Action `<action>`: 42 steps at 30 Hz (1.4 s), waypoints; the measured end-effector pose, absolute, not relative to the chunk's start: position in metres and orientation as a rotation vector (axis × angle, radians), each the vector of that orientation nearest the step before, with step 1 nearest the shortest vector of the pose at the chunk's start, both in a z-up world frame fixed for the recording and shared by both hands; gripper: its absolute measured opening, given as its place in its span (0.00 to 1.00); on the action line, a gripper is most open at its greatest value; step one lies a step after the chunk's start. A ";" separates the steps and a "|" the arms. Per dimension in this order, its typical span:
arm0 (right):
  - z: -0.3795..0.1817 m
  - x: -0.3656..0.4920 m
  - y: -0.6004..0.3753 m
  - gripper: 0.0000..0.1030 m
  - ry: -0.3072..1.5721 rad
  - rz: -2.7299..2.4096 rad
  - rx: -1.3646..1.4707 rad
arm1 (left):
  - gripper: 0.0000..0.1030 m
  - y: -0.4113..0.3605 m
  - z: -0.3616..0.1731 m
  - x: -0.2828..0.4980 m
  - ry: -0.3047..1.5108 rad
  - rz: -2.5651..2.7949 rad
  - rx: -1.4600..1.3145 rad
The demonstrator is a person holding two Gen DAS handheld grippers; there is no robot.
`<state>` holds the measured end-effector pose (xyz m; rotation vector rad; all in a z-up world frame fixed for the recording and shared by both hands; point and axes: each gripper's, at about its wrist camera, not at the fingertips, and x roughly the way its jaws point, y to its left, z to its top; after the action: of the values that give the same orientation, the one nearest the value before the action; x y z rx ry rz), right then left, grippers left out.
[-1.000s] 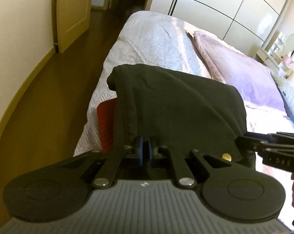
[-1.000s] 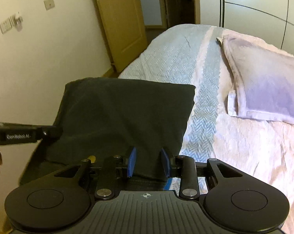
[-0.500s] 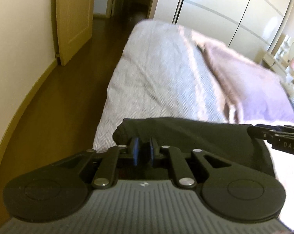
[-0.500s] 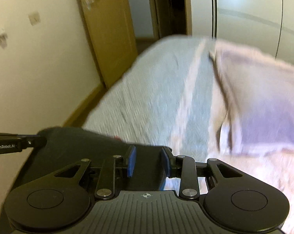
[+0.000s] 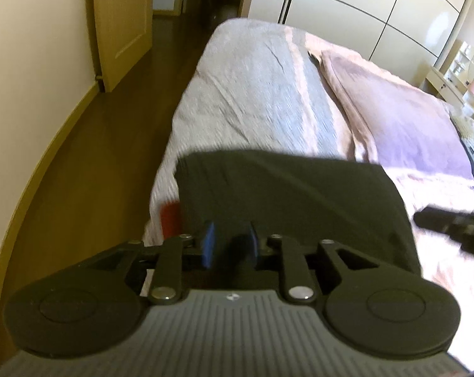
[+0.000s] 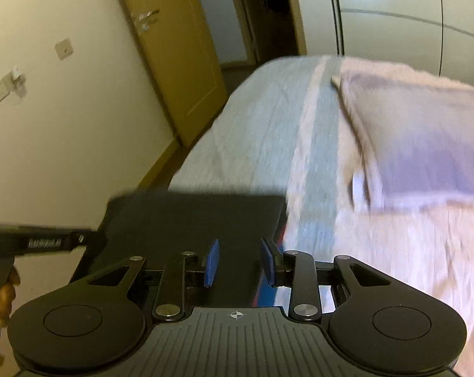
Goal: Fold clothes
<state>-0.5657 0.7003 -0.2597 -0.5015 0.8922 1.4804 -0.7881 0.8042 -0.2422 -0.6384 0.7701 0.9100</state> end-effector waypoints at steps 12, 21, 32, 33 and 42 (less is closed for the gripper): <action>-0.224 -0.586 0.626 0.33 0.978 1.526 -0.578 | 0.39 0.727 -0.186 -0.796 0.773 1.042 -0.667; -0.186 -0.592 0.572 0.54 0.987 1.595 -0.607 | 0.57 0.637 -0.148 -0.798 0.794 1.195 -0.624; -0.146 -0.569 0.509 0.66 0.936 1.675 -0.588 | 0.64 0.533 -0.119 -0.787 0.766 1.325 -0.632; -0.144 -0.566 0.503 0.67 0.933 1.685 -0.590 | 0.64 0.523 -0.117 -0.785 0.761 1.334 -0.635; -0.134 -0.539 0.466 0.67 0.916 1.732 -0.611 | 0.64 0.461 -0.111 -0.762 0.747 1.380 -0.663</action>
<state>-0.5394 0.4662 -0.1341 -0.6113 0.9160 1.7321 -0.7617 0.4607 -0.1108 -0.6627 0.7465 1.3803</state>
